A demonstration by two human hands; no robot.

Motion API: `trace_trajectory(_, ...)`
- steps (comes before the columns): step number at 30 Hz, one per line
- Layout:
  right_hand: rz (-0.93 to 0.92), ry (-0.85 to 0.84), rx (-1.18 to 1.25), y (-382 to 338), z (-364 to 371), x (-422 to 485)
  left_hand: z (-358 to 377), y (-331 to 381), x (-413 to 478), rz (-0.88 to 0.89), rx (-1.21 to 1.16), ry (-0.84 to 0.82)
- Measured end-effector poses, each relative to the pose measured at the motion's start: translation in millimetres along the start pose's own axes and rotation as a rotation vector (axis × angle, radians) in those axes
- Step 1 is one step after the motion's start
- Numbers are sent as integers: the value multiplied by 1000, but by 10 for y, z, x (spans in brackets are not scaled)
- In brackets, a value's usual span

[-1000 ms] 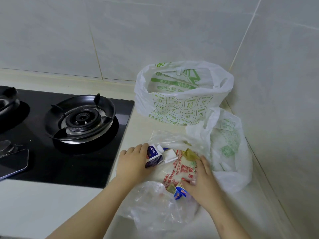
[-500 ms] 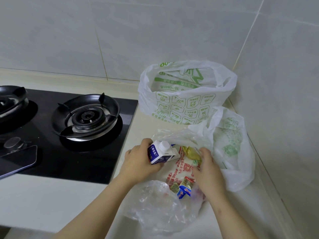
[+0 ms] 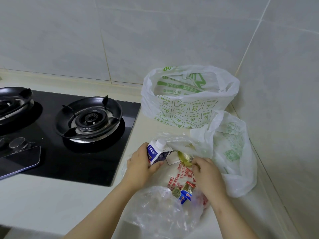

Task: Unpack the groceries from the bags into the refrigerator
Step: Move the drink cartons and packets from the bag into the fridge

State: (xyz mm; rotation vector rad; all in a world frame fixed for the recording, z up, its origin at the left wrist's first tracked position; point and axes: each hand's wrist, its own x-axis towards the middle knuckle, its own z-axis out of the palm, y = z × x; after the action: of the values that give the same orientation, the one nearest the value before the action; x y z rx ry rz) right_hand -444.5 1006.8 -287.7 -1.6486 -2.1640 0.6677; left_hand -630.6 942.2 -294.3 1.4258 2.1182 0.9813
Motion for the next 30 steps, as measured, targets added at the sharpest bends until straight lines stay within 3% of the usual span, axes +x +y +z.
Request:
trace_trajectory(6,-147,99,-283,-142,-139,-22,-47,8,-73,-18,-72,-3)
trace_trajectory(13,-294,343,-206,-207,-45,-51,-141,35,-98,-185,-347,-3)
trace_trajectory(19,-336,493,-64,-368,-93,-116,-283,157,-101,-133,-513,40)
trace_trajectory(24,-218,324,265,-527,-212,-133,-445,310,-97,-130,-637,154)
trace_trajectory(30,-152,257,526,-740,-396,-161,-723,530,-170,-65,-738,245)
